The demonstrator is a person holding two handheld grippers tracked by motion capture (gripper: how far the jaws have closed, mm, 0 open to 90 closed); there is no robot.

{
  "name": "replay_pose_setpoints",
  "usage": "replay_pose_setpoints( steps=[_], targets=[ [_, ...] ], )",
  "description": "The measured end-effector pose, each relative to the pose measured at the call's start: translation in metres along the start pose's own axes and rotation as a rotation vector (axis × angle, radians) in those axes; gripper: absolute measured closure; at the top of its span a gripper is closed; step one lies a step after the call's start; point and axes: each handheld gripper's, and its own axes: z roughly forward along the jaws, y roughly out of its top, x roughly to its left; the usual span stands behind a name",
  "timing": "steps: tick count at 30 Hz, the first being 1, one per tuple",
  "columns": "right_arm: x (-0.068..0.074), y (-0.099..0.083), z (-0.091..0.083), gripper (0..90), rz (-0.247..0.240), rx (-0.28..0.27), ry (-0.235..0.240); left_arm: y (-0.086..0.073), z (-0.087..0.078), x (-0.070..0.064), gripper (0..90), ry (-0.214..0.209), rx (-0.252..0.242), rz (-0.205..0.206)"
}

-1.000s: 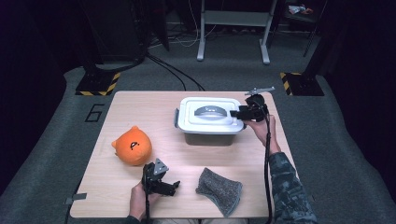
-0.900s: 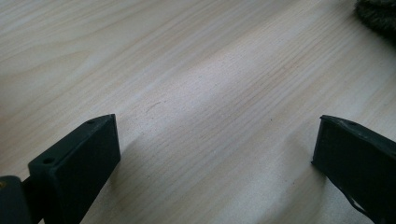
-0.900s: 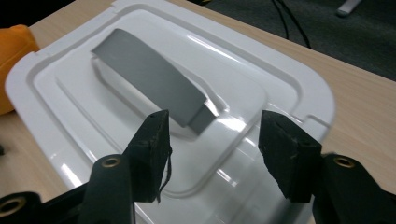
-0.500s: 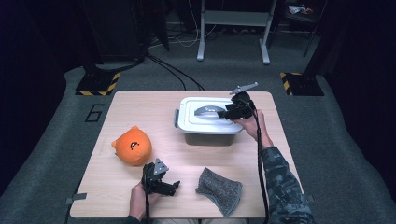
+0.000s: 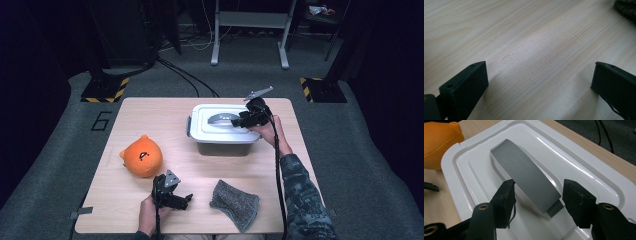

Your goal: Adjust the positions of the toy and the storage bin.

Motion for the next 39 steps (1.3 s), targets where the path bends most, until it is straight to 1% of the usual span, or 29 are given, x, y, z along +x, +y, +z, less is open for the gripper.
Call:
replay_pose_setpoints(
  steps=[2, 3, 4, 5, 7, 9, 10, 11, 13, 14, 17, 18, 21, 22, 24, 25, 26, 27, 29, 30, 31, 33, 34, 35, 36, 37, 38, 39],
  targets=[
    [0.001, 0.001, 0.003, 44.1, -0.007, 0.009, -0.007, 0.0, 0.0, 0.0, 0.4, 0.001, 0.0, 0.0],
    [0.003, 0.001, 0.003, 45.3, 0.0, 0.021, -0.002, 0.0, 0.0, 0.0, 0.4, 0.0, 0.0, 0.0],
    [0.003, 0.002, 0.005, 46.8, -0.016, 0.015, -0.015, 0.0, 0.0, 0.0, 0.4, 0.001, 0.0, 0.0],
    [0.003, 0.002, 0.005, 47.6, -0.015, 0.017, -0.025, 0.0, 0.0, 0.0, 0.4, 0.001, -0.001, 0.0],
    [0.003, 0.001, 0.004, 48.1, -0.018, 0.017, -0.019, 0.0, 0.0, 0.0, 0.4, 0.0, 0.0, -0.001],
    [0.004, 0.0, 0.003, 48.6, -0.006, 0.025, -0.021, 0.0, 0.0, 0.0, 0.4, 0.001, 0.001, 0.0],
    [0.005, 0.0, 0.003, 49.0, -0.009, 0.018, -0.025, 0.0, 0.0, 0.0, 0.4, -0.001, 0.001, 0.0],
    [0.006, -0.001, 0.002, 49.3, -0.01, 0.023, -0.028, 0.0, 0.0, 0.0, 0.4, 0.001, 0.001, 0.001],
    [0.008, -0.001, 0.0, 49.7, 0.001, 0.032, -0.03, 0.0, 0.0, 0.0, 0.4, -0.001, 0.001, 0.0],
    [0.009, -0.002, 0.001, 49.8, 0.002, 0.023, -0.038, 0.0, 0.0, 0.0, 0.4, 0.001, 0.001, -0.001],
    [0.013, -0.002, -0.001, 50.3, 0.011, 0.039, -0.051, 0.0, 0.0, 0.0, 0.4, 0.001, 0.001, -0.002],
    [0.016, -0.003, -0.001, 50.7, 0.025, 0.042, -0.061, 0.0, 0.0, 0.0, 0.4, 0.002, 0.001, -0.002],
    [0.022, -0.005, -0.003, 51.1, 0.024, 0.041, -0.08, 0.0, 0.0, 0.0, 0.4, 0.002, 0.001, 0.0],
    [0.023, -0.006, -0.004, 50.6, 0.023, 0.042, -0.077, 0.0, 0.0, 0.0, 0.4, 0.001, 0.0, -0.003],
    [0.022, -0.006, -0.005, 40.1, 0.014, 0.037, -0.077, 0.0, 0.0, 0.0, 0.4, 0.003, 0.001, 0.0],
    [0.021, -0.006, -0.006, 38.5, 0.006, 0.032, -0.074, 0.0, 0.0, 0.0, 0.4, 0.003, 0.002, 0.002],
    [0.019, -0.006, -0.007, 35.8, -0.012, 0.016, -0.066, 0.0, 0.0, 0.001, 0.4, -0.003, 0.004, 0.002],
    [0.02, -0.005, -0.008, 35.6, -0.01, -0.001, -0.066, 0.0, 0.0, 0.0, 0.4, 0.002, 0.001, 0.0],
    [0.019, -0.002, -0.009, 35.6, -0.044, -0.007, -0.044, 0.0, 0.0, 0.0, 0.4, 0.001, 0.004, 0.002],
    [0.019, 0.001, -0.009, 35.9, -0.054, -0.007, -0.042, 0.0, 0.0, 0.0, 0.4, 0.0, 0.004, 0.002],
    [0.02, 0.003, -0.008, 37.0, -0.063, 0.002, -0.034, 0.0, 0.0, 0.0, 0.4, 0.003, 0.007, 0.001],
    [0.022, 0.009, -0.007, 39.8, -0.102, -0.007, -0.023, 0.0, 0.0, 0.001, 0.4, 0.001, 0.004, 0.004],
    [0.023, 0.011, -0.006, 40.7, -0.114, -0.007, -0.012, 0.0, 0.0, 0.0, 0.4, 0.001, 0.004, 0.002],
    [0.023, 0.013, -0.005, 42.1, -0.124, 0.0, -0.002, 0.0, 0.0, 0.0, 0.4, 0.003, 0.003, 0.001],
    [0.023, 0.015, -0.003, 44.5, -0.126, 0.01, -0.003, 0.0, 0.0, 0.0, 0.4, 0.002, 0.003, 0.001],
    [0.023, 0.016, -0.001, 44.8, -0.122, 0.011, 0.006, 0.0, -0.001, 0.0, 0.4, 0.002, 0.007, 0.004],
    [0.023, 0.017, 0.0, 45.8, -0.129, 0.016, 0.014, 0.0, 0.0, 0.0, 0.4, 0.002, 0.003, 0.0],
    [0.023, 0.017, 0.002, 49.1, -0.135, 0.018, 0.017, 0.0, 0.0, 0.0, 0.4, 0.002, 0.003, 0.001]
  ],
)
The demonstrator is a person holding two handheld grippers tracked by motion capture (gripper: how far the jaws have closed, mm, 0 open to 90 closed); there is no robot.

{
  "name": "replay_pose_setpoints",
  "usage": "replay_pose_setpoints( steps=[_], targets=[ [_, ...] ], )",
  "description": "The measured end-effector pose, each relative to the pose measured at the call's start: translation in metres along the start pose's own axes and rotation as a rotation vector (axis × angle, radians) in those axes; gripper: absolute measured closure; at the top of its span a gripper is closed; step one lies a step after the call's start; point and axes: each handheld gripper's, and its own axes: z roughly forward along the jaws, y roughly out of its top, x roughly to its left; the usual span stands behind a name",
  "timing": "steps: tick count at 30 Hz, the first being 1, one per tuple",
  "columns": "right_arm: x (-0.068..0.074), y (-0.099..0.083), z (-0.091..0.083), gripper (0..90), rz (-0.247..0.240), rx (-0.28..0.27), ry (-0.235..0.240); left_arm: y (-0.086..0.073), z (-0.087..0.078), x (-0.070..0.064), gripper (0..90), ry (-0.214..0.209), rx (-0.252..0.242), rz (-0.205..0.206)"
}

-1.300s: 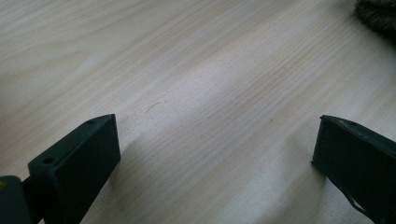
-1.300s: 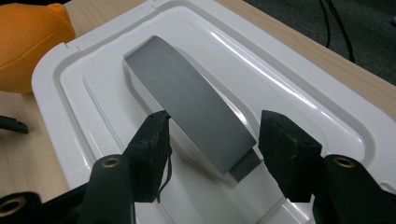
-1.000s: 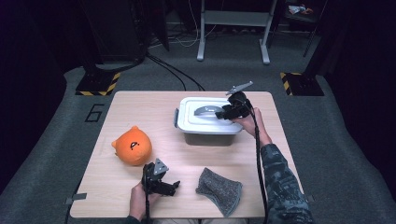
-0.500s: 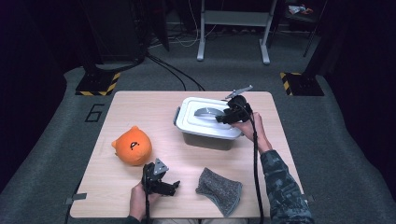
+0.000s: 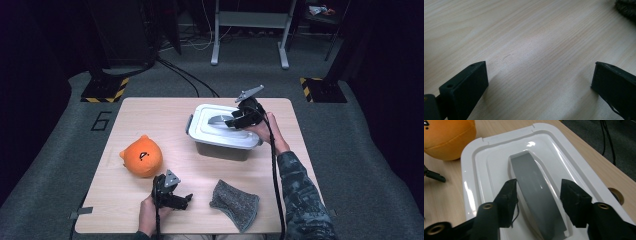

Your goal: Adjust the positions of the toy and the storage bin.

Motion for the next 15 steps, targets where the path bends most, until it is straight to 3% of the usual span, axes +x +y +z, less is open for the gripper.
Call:
replay_pose_setpoints(
  steps=[3, 9, 15],
  targets=[
    [0.002, 0.001, 0.002, 52.8, -0.03, 0.006, 0.007, 0.0, 0.0, 0.0, 0.4, -0.001, 0.0, 0.003],
    [0.005, -0.002, 0.0, 57.1, -0.037, -0.001, 0.005, 0.0, 0.0, 0.0, 0.4, -0.001, 0.0, -0.003],
    [0.011, -0.006, -0.003, 60.4, -0.013, -0.013, -0.009, 0.0, 0.0, 0.0, 0.4, -0.004, 0.006, 0.003]
  ],
)
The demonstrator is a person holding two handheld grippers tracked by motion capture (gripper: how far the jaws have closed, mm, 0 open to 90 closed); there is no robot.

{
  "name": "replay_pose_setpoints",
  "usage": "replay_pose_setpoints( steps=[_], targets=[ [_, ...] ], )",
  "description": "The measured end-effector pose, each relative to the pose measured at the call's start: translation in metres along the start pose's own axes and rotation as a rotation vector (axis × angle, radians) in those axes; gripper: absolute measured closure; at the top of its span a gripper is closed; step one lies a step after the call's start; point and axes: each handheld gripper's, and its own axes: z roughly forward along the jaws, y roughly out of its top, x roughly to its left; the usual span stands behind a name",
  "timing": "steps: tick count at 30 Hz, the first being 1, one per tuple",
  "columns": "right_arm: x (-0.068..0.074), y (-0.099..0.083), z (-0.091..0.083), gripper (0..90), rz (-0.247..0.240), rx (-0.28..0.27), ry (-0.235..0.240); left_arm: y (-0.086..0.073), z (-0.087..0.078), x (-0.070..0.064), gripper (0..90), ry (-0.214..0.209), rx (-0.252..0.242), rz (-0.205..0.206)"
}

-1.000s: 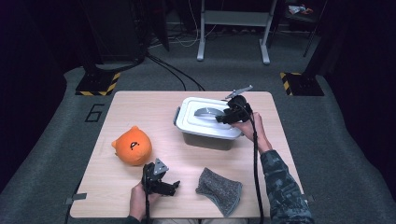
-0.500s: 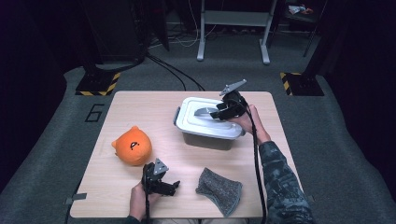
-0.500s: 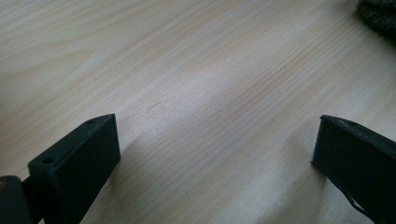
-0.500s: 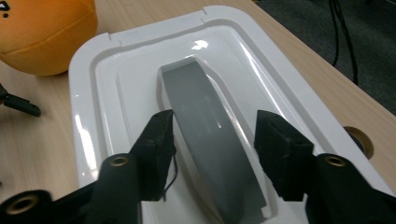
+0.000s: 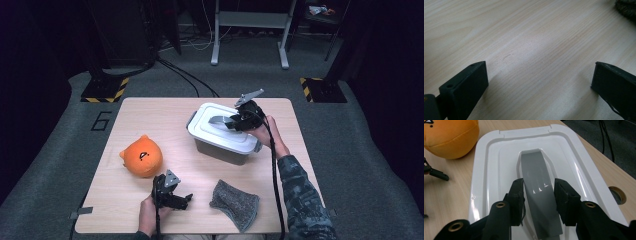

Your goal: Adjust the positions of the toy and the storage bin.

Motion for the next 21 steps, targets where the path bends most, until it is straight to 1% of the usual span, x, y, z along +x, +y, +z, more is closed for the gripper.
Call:
replay_pose_setpoints(
  steps=[5, 8, 9, 11, 12, 16, 18, 19, 20, 21],
  targets=[
    [0.008, -0.002, -0.001, 62.1, 0.019, -0.006, -0.022, 0.0, 0.0, 0.0, 0.4, 0.0, 0.0, -0.002],
    [0.014, -0.002, -0.001, 62.9, 0.037, -0.009, -0.044, 0.0, 0.0, 0.0, 0.4, 0.001, 0.0, -0.002],
    [0.016, -0.002, 0.0, 63.2, 0.037, -0.009, -0.05, 0.0, 0.0, 0.0, 0.4, 0.002, 0.0, -0.002],
    [0.018, -0.002, 0.0, 63.9, 0.041, -0.01, -0.072, 0.0, 0.0, 0.0, 0.4, 0.002, 0.0, -0.002],
    [0.02, -0.002, 0.0, 64.4, 0.052, -0.004, -0.082, 0.0, 0.0, 0.0, 0.4, 0.002, 0.0, -0.002],
    [0.024, -0.004, 0.0, 66.2, 0.084, -0.02, -0.129, 0.0, 0.0, 0.0, 0.4, 0.001, 0.0, -0.002],
    [0.025, -0.004, 0.0, 66.1, 0.102, -0.018, -0.138, 0.0, 0.0, 0.0, 0.4, 0.002, 0.0, -0.002],
    [0.026, -0.004, 0.0, 66.1, 0.105, -0.013, -0.144, 0.0, 0.0, 0.0, 0.4, 0.001, 0.0, -0.001],
    [0.027, -0.002, 0.0, 65.8, 0.094, -0.008, -0.15, 0.0, 0.0, 0.0, 0.4, 0.002, -0.001, -0.002],
    [0.029, -0.001, 0.0, 65.3, 0.1, 0.003, -0.158, 0.0, 0.0, 0.0, 0.4, 0.0, 0.003, 0.003]
  ],
)
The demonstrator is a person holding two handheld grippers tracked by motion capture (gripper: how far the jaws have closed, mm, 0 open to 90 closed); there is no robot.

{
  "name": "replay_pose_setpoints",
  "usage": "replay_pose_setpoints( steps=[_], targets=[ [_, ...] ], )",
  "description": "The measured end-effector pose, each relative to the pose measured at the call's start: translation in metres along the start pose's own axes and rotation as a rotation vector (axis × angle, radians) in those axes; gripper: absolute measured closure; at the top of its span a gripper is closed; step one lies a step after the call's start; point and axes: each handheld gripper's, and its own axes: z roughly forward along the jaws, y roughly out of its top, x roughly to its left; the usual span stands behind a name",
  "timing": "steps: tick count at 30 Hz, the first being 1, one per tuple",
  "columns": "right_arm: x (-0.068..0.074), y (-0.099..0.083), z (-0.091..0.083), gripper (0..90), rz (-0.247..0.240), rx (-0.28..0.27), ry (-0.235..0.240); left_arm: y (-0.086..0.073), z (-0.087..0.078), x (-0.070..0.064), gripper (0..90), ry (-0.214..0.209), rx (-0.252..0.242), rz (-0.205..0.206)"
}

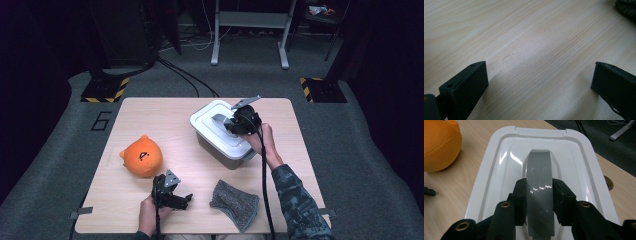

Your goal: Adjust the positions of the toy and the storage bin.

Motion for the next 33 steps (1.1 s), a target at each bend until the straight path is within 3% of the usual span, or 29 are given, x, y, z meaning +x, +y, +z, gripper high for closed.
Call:
replay_pose_setpoints(
  steps=[3, 5, 8, 11, 17, 26, 33],
  targets=[
    [0.001, 0.006, 0.004, 60.3, -0.015, 0.003, -0.009, 0.0, 0.0, 0.0, 0.4, -0.002, 0.0, -0.001],
    [0.0, 0.011, 0.007, 56.6, -0.045, 0.006, 0.01, 0.0, 0.0, 0.0, 0.4, 0.0, 0.0, -0.001],
    [0.003, 0.015, 0.015, 59.4, -0.09, 0.046, -0.023, 0.0, 0.0, 0.0, 0.4, 0.004, -0.002, -0.002],
    [0.005, 0.014, 0.021, 65.5, -0.069, 0.047, -0.042, 0.0, 0.0, 0.0, 0.4, 0.004, -0.002, -0.002],
    [0.006, 0.012, 0.02, 66.3, -0.013, 0.043, -0.028, 0.0, 0.0, 0.0, 0.4, 0.004, -0.003, -0.001],
    [0.016, 0.013, 0.022, 66.5, 0.058, 0.026, -0.055, 0.0, 0.0, 0.0, 0.4, 0.004, -0.003, -0.002],
    [0.02, 0.016, 0.026, 66.5, 0.063, 0.017, -0.047, 0.0, 0.0, -0.001, 0.4, 0.001, -0.003, -0.004]
  ],
)
